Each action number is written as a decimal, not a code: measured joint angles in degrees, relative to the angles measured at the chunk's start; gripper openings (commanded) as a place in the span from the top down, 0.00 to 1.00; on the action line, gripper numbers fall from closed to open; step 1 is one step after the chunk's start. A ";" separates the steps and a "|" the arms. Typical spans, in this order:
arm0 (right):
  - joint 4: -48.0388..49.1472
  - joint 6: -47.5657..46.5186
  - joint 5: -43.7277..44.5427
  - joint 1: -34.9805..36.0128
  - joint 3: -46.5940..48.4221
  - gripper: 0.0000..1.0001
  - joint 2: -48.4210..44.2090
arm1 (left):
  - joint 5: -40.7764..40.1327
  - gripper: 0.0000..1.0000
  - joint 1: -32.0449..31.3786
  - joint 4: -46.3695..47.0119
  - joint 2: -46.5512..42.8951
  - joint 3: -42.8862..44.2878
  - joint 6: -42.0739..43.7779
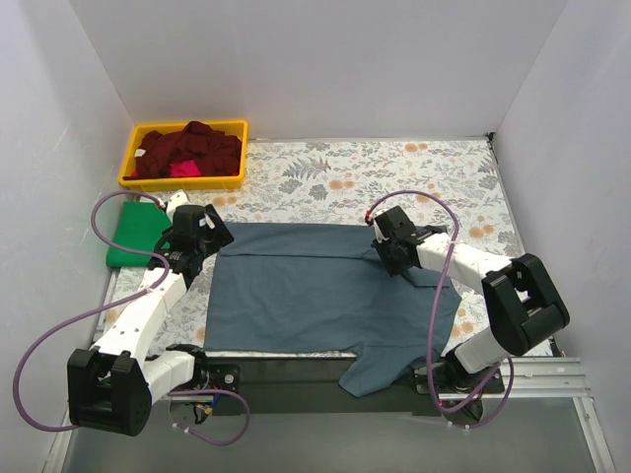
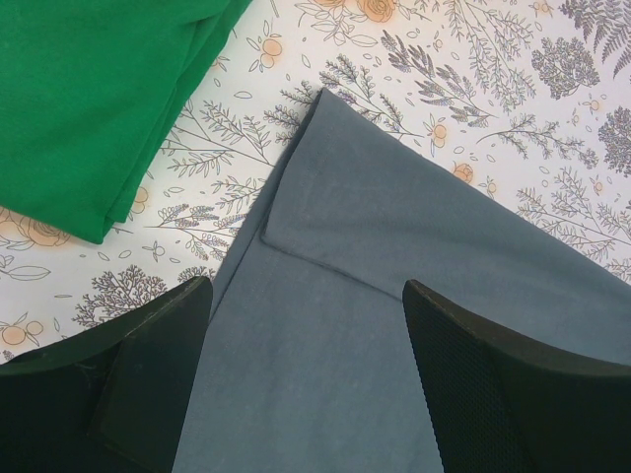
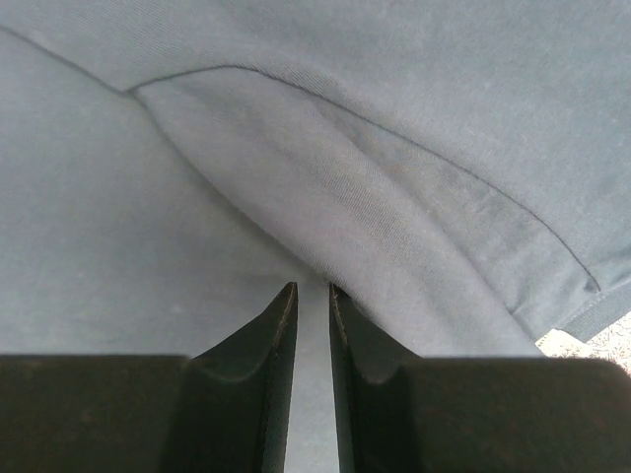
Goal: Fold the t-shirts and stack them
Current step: Fold the tshirt
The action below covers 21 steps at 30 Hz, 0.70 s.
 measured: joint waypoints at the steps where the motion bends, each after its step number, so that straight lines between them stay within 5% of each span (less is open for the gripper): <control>1: 0.07 0.00 0.15 0.00 0.00 0.75 0.39 | 0.00 0.23 0.00 0.00 0.00 0.00 0.00; 17: 0.63 -0.20 3.26 0.00 0.00 0.75 2.64 | 0.22 0.23 0.00 0.17 0.24 0.00 0.00; 21: 1.07 -0.37 3.45 0.00 0.00 0.90 3.10 | 0.33 0.23 0.00 0.17 0.24 0.00 0.00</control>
